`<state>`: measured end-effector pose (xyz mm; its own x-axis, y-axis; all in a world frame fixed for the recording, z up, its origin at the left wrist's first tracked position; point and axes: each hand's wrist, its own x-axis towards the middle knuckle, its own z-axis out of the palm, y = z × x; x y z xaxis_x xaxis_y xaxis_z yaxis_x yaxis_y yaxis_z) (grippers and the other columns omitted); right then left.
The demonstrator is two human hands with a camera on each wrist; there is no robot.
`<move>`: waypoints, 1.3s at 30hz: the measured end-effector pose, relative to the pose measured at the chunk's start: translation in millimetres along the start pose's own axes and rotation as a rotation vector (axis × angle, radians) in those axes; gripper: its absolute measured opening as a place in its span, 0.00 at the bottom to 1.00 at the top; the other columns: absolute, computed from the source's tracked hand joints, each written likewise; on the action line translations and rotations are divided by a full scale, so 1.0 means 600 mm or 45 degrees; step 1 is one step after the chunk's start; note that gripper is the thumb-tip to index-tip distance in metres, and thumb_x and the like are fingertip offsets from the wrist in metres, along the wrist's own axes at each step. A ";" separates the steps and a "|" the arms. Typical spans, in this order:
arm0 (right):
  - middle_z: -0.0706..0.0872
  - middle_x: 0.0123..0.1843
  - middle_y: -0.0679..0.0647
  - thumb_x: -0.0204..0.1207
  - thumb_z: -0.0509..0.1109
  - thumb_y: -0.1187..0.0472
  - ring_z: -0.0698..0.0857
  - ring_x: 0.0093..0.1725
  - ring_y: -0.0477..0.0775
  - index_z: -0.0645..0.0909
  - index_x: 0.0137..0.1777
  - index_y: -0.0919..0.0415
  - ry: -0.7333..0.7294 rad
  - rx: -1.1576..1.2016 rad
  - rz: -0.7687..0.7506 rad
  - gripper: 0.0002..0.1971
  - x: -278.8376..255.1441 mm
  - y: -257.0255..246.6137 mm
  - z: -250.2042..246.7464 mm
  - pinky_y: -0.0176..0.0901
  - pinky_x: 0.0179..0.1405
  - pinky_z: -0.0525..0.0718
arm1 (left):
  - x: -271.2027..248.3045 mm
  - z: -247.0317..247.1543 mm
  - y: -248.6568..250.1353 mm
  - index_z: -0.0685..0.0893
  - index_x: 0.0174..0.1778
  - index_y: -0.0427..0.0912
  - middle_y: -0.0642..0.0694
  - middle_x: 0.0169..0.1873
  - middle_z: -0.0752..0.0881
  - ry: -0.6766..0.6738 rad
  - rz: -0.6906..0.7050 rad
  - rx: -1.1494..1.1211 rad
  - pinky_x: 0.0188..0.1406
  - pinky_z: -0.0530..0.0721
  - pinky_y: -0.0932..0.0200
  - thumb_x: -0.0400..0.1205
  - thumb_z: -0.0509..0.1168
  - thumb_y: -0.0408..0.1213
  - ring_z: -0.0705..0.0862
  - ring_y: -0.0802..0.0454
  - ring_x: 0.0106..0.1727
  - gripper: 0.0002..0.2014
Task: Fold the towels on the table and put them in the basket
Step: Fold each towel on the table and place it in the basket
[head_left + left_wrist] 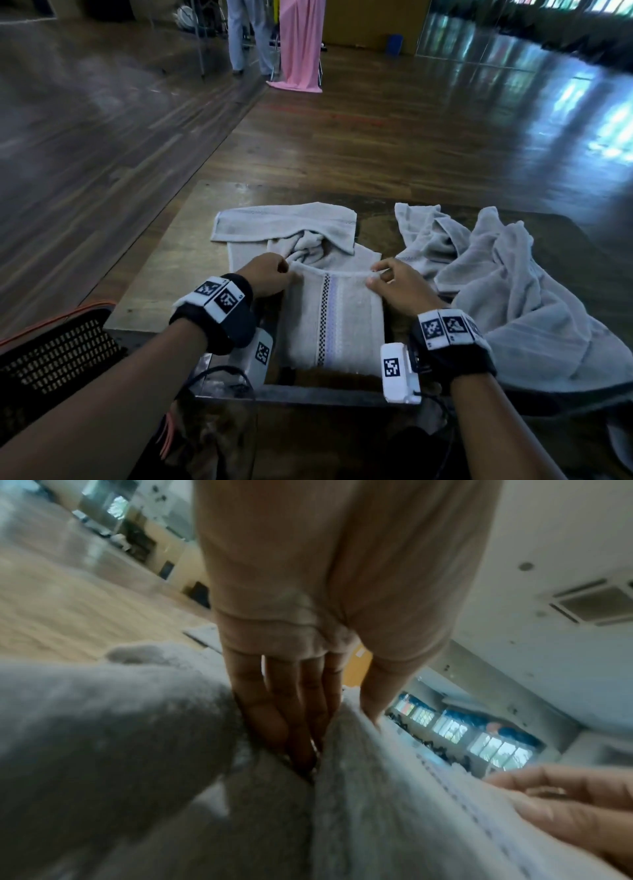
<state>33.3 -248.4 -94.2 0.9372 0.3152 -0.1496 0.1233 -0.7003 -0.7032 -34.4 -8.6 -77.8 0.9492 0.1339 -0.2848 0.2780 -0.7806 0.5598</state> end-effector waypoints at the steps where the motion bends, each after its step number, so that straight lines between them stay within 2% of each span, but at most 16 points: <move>1: 0.82 0.50 0.53 0.75 0.71 0.54 0.81 0.49 0.51 0.78 0.60 0.56 0.020 -0.073 -0.006 0.15 0.003 0.001 0.003 0.42 0.46 0.76 | 0.006 0.006 -0.003 0.77 0.38 0.37 0.38 0.37 0.78 0.044 0.011 0.028 0.31 0.68 0.57 0.82 0.62 0.45 0.74 0.48 0.38 0.14; 4: 0.81 0.48 0.51 0.74 0.72 0.55 0.79 0.47 0.48 0.80 0.56 0.57 0.034 -0.172 -0.031 0.13 0.010 0.002 0.011 0.38 0.45 0.73 | 0.022 0.022 -0.014 0.80 0.48 0.40 0.41 0.47 0.83 0.142 0.030 0.059 0.43 0.73 0.57 0.81 0.64 0.45 0.77 0.48 0.45 0.11; 7: 0.82 0.44 0.49 0.72 0.74 0.57 0.79 0.43 0.46 0.82 0.47 0.59 0.076 -0.219 -0.095 0.08 0.017 0.007 0.008 0.36 0.36 0.71 | 0.035 0.033 -0.019 0.77 0.47 0.45 0.43 0.49 0.83 0.152 0.023 0.130 0.48 0.80 0.51 0.79 0.64 0.50 0.80 0.46 0.48 0.12; 9: 0.82 0.40 0.47 0.71 0.75 0.57 0.78 0.39 0.43 0.80 0.41 0.57 0.095 -0.219 -0.122 0.06 0.020 0.011 0.005 0.32 0.32 0.70 | 0.038 0.035 -0.016 0.77 0.53 0.48 0.45 0.51 0.82 0.193 0.068 0.157 0.52 0.82 0.47 0.79 0.64 0.51 0.81 0.44 0.52 0.12; 11: 0.82 0.38 0.46 0.70 0.75 0.56 0.79 0.38 0.42 0.78 0.36 0.53 0.104 -0.221 -0.137 0.08 0.020 0.014 0.003 0.35 0.33 0.73 | 0.038 0.037 -0.007 0.77 0.59 0.53 0.49 0.56 0.80 0.232 0.177 0.219 0.52 0.81 0.48 0.80 0.62 0.48 0.79 0.46 0.57 0.13; 14: 0.82 0.37 0.45 0.70 0.75 0.56 0.81 0.39 0.45 0.75 0.33 0.51 0.110 -0.249 -0.173 0.12 0.017 0.016 0.004 0.45 0.39 0.80 | 0.038 0.040 0.004 0.82 0.57 0.52 0.52 0.59 0.81 0.232 0.307 0.345 0.51 0.82 0.49 0.82 0.61 0.41 0.79 0.49 0.60 0.10; 17: 0.81 0.38 0.44 0.71 0.74 0.57 0.80 0.40 0.47 0.71 0.31 0.49 0.101 -0.267 -0.245 0.14 0.010 0.013 0.002 0.48 0.42 0.82 | 0.038 0.038 0.008 0.84 0.51 0.51 0.50 0.55 0.84 0.229 0.282 0.304 0.52 0.83 0.46 0.81 0.61 0.39 0.81 0.48 0.56 0.07; 21: 0.82 0.40 0.45 0.72 0.73 0.57 0.82 0.44 0.50 0.74 0.35 0.51 0.150 -0.314 -0.329 0.10 0.003 0.006 -0.001 0.52 0.44 0.83 | 0.037 0.032 0.007 0.84 0.46 0.52 0.48 0.49 0.87 0.278 0.230 0.236 0.49 0.85 0.46 0.80 0.63 0.39 0.83 0.47 0.50 0.05; 24: 0.86 0.40 0.48 0.73 0.73 0.55 0.83 0.43 0.52 0.75 0.38 0.52 0.199 -0.347 -0.324 0.08 0.000 0.004 -0.002 0.49 0.42 0.82 | 0.036 0.034 0.005 0.81 0.46 0.52 0.46 0.46 0.86 0.334 0.213 0.240 0.47 0.84 0.47 0.81 0.60 0.39 0.81 0.44 0.49 0.05; 28: 0.86 0.39 0.49 0.75 0.70 0.56 0.83 0.41 0.56 0.75 0.41 0.53 0.246 -0.489 -0.376 0.06 0.002 -0.002 0.007 0.44 0.45 0.71 | 0.035 0.034 0.007 0.79 0.48 0.49 0.45 0.48 0.86 0.365 0.170 0.272 0.45 0.80 0.52 0.82 0.58 0.36 0.81 0.43 0.49 0.06; 31: 0.83 0.48 0.48 0.77 0.65 0.59 0.81 0.51 0.53 0.78 0.46 0.52 0.275 -0.743 -0.469 0.02 -0.007 -0.006 0.027 0.47 0.52 0.68 | 0.023 0.035 0.016 0.80 0.51 0.48 0.46 0.53 0.86 0.424 0.301 0.376 0.54 0.77 0.51 0.82 0.58 0.36 0.82 0.44 0.54 0.07; 33: 0.79 0.53 0.49 0.78 0.63 0.60 0.76 0.57 0.53 0.83 0.50 0.51 0.325 -0.909 -0.479 0.08 -0.014 -0.005 0.038 0.48 0.57 0.67 | 0.008 0.037 0.029 0.81 0.54 0.48 0.50 0.57 0.85 0.468 0.471 0.420 0.61 0.72 0.51 0.82 0.59 0.36 0.81 0.47 0.58 0.09; 35: 0.78 0.56 0.51 0.77 0.63 0.62 0.74 0.59 0.55 0.85 0.52 0.53 0.391 -1.018 -0.469 0.10 -0.026 -0.011 0.044 0.50 0.58 0.68 | -0.012 0.042 0.045 0.82 0.54 0.48 0.52 0.57 0.85 0.417 0.562 0.481 0.62 0.69 0.52 0.82 0.59 0.38 0.82 0.50 0.58 0.09; 37: 0.78 0.56 0.52 0.77 0.61 0.61 0.73 0.59 0.56 0.84 0.53 0.55 0.407 -1.070 -0.456 0.11 -0.041 -0.018 0.051 0.51 0.59 0.67 | -0.030 0.055 0.052 0.82 0.57 0.49 0.50 0.58 0.85 0.289 0.545 0.663 0.65 0.68 0.50 0.82 0.56 0.41 0.82 0.50 0.59 0.12; 39: 0.80 0.58 0.52 0.80 0.58 0.56 0.75 0.60 0.57 0.81 0.58 0.55 0.363 -1.089 -0.444 0.13 -0.059 -0.022 0.064 0.53 0.60 0.68 | -0.044 0.078 0.041 0.73 0.71 0.50 0.47 0.70 0.77 0.121 0.453 0.741 0.73 0.62 0.42 0.84 0.50 0.47 0.74 0.49 0.71 0.19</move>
<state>-14.3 -225.8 -106.6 0.8331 0.5051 0.2254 0.4998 -0.8620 0.0845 -59.3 -60.1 -93.2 0.9842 -0.1596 -0.0769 -0.1526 -0.9842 0.0898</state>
